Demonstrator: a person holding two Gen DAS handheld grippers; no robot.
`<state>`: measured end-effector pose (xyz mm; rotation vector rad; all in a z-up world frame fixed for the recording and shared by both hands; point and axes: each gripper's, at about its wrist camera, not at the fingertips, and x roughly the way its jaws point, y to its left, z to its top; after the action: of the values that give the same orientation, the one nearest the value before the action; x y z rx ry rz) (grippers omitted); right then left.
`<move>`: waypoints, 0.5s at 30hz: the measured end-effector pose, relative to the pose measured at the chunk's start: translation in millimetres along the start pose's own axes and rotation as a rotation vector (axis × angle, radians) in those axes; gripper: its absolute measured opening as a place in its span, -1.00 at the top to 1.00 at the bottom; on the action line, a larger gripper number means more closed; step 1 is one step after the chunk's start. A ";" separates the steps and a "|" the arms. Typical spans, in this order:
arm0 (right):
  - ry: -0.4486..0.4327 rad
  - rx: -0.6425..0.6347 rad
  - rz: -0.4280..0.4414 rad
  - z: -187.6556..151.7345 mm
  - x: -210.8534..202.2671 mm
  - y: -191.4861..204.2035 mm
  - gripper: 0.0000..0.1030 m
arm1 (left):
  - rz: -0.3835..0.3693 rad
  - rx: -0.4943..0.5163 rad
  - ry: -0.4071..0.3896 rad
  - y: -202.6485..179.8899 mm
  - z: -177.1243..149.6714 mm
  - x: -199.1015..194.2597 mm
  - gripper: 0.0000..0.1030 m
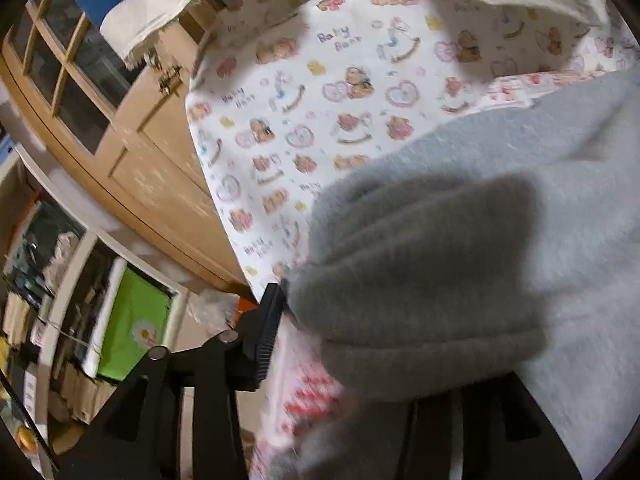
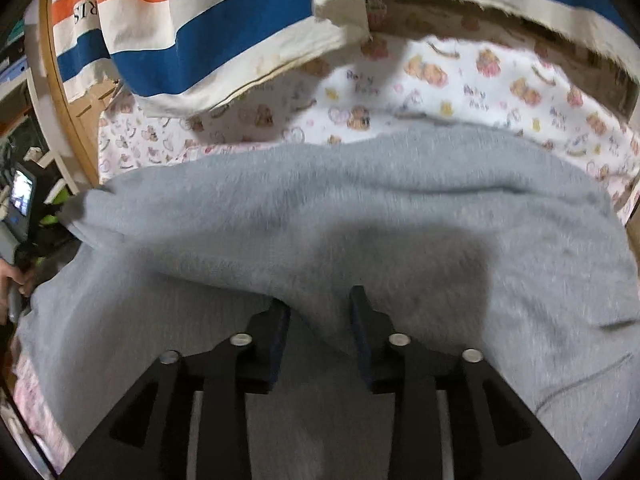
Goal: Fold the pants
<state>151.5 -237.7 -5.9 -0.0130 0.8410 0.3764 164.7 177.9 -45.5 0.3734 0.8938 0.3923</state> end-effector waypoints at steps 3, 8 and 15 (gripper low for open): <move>-0.041 0.044 -0.011 -16.2 -28.3 -18.6 -0.17 | -0.047 -0.017 -0.039 0.9 -8.7 -28.5 -0.62; -0.137 0.170 -0.165 -44.4 -85.5 -76.5 -0.21 | -0.148 -0.116 -0.035 16.3 -26.5 -59.7 -0.75; -0.199 0.508 -0.481 -110.5 -156.0 -204.7 -0.21 | -0.164 -0.046 -0.162 -11.4 -46.6 -128.8 -0.80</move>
<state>44.7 -496.4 6.0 0.2855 0.6899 -0.2897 56.3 113.5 9.2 0.2832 0.7503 0.2271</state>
